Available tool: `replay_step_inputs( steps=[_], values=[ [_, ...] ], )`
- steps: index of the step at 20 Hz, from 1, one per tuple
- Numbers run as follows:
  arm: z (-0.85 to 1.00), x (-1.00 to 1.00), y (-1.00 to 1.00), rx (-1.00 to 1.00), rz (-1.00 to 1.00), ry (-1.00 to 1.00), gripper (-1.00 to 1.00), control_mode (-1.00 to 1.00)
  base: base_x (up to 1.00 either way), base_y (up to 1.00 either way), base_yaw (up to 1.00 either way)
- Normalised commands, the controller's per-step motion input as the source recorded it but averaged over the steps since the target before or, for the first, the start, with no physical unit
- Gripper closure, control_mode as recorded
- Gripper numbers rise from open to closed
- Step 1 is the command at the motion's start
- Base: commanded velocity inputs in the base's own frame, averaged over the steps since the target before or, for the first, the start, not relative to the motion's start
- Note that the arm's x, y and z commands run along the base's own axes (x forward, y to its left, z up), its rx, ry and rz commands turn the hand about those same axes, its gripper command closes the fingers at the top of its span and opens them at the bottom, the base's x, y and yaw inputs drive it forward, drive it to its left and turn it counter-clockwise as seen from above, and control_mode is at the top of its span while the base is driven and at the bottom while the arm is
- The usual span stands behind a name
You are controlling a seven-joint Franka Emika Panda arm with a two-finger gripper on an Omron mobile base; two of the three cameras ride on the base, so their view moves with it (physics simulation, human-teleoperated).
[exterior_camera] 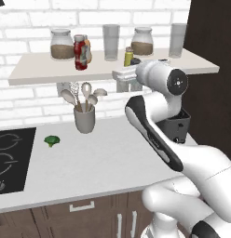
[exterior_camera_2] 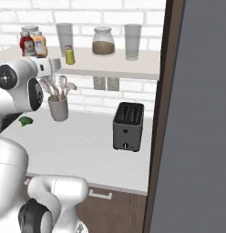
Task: Put the shaker and condiment bottle from the counter next to their counterparts in the cabinet.
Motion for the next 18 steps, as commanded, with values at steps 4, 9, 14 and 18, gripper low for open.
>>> replay_step_inputs(
  steps=[4, 9, 14, 18],
  values=[
    [0.11, 0.18, 0.00, -0.02, -0.22, 0.09, 1.00, -1.00, 0.00, 0.00, 0.00],
    [0.07, 0.17, 0.21, -0.02, -0.15, 0.00, 1.00, -1.00, 0.00, 0.00, 0.00],
    [0.00, 0.65, 0.10, -0.01, -0.09, 0.00, 1.00, -1.00, 0.00, 0.00, 0.00],
    [0.00, 0.40, 0.00, 0.00, -0.02, 0.03, 1.00, -1.00, 0.00, 0.00, 0.00]
  ],
)
